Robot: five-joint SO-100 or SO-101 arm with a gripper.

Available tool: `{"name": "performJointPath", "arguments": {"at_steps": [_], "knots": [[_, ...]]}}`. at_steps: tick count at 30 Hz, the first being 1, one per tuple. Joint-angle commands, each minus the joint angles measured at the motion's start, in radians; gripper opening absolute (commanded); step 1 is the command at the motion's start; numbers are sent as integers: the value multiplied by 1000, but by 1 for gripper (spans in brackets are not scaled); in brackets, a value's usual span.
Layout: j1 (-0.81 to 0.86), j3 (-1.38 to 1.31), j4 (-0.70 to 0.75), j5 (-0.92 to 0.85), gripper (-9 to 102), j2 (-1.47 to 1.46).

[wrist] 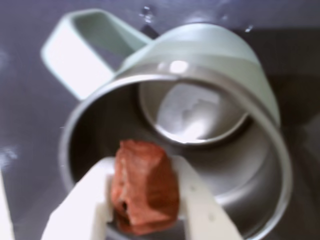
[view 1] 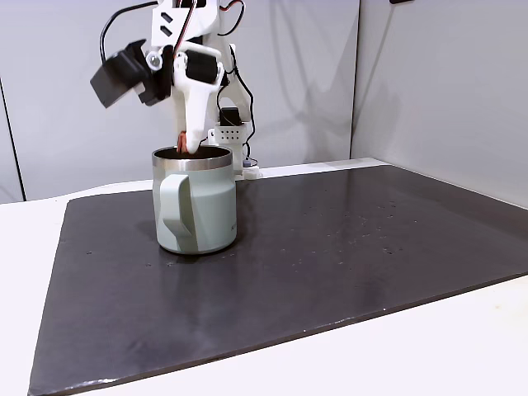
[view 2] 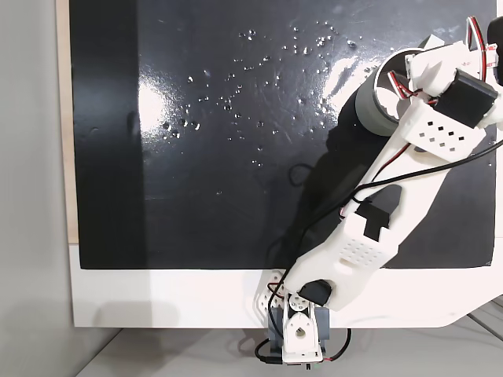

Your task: Grasp a cube and put it in the cup.

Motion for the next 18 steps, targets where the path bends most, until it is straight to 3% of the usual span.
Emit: {"name": "performJointPath", "arguments": {"at_steps": [1, 10, 18], "knots": [[23, 17, 9, -35, 0, 74], [-8, 135, 9, -34, 2, 173], [-26, 218, 9, 20, 24, 235]]}}
